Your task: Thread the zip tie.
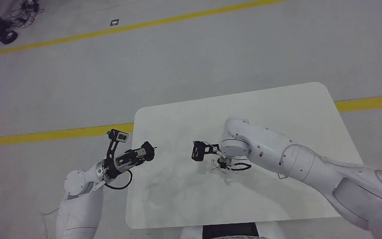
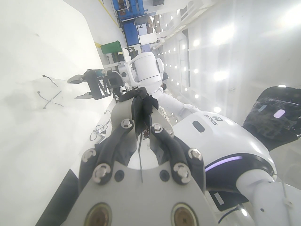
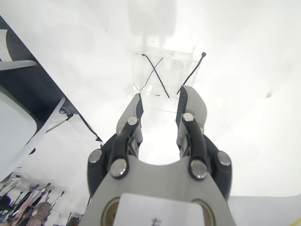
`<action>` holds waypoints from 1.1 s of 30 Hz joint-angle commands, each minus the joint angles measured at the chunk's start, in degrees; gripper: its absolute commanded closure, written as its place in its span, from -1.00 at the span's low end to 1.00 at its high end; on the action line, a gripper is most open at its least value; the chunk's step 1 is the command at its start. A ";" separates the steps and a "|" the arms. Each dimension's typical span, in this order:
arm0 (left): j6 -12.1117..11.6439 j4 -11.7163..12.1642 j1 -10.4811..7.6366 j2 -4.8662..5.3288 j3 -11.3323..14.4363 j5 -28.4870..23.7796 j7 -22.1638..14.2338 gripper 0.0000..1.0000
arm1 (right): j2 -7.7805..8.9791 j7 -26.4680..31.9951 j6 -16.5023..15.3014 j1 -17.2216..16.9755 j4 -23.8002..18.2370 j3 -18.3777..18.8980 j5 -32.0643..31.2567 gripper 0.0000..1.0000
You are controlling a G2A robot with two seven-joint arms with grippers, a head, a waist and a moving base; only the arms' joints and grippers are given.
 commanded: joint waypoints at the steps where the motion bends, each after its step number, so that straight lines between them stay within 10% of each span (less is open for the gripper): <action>1: 0.00 0.00 0.00 0.00 0.00 0.00 0.00 1.00 | 0.13 0.00 0.00 1.03 0.41 -1.43 1.50 0.36; 33: 0.00 0.00 0.00 0.00 0.00 0.00 0.00 1.00 | -10.19 -2.06 0.00 3.61 17.69 -10.34 0.78 0.62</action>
